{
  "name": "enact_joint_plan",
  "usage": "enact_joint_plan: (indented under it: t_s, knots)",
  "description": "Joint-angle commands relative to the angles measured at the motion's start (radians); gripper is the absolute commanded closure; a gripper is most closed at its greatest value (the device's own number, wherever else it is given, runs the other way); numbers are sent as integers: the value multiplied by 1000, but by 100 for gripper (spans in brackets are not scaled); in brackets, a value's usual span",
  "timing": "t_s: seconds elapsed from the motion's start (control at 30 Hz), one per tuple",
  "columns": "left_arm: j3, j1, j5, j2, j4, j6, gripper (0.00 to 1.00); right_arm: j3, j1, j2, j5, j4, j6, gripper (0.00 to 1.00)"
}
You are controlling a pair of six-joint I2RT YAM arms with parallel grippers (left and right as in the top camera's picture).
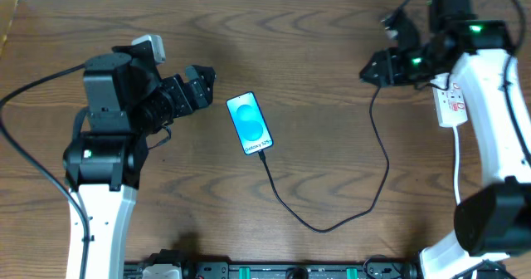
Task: Plug charger to phone and switch on socket
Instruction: 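Lower the plugged phone onto the table with the left gripper and release, then move the right gripper to the power strip's orange switch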
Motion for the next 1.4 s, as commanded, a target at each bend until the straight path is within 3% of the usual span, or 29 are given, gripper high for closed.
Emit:
enact_joint_plan:
  t_s: [0.0, 0.63, 1.13, 1.3, 1.33, 1.37]
  knots:
    - [2, 0, -8, -7, -1, -4, 4, 19, -44, -35, 10, -18, -13, 45]
    - [2, 0, -8, -4, -8, -4, 4, 17, -76, -37, 60, -100, -13, 50]
    - [2, 0, -8, -4, -8, -4, 4, 17, -76, -36, 58, -74, 17, 48]
    - [2, 0, -8, -4, -8, -4, 4, 17, -101, -37, 57, -16, 98, 65]
    - [2, 0, -8, -4, -8, -4, 4, 17, -108, -36, 57, -2, 115, 72]
    - [2, 0, -8, -4, -8, -4, 4, 18, -119, -36, 57, 17, 140, 89]
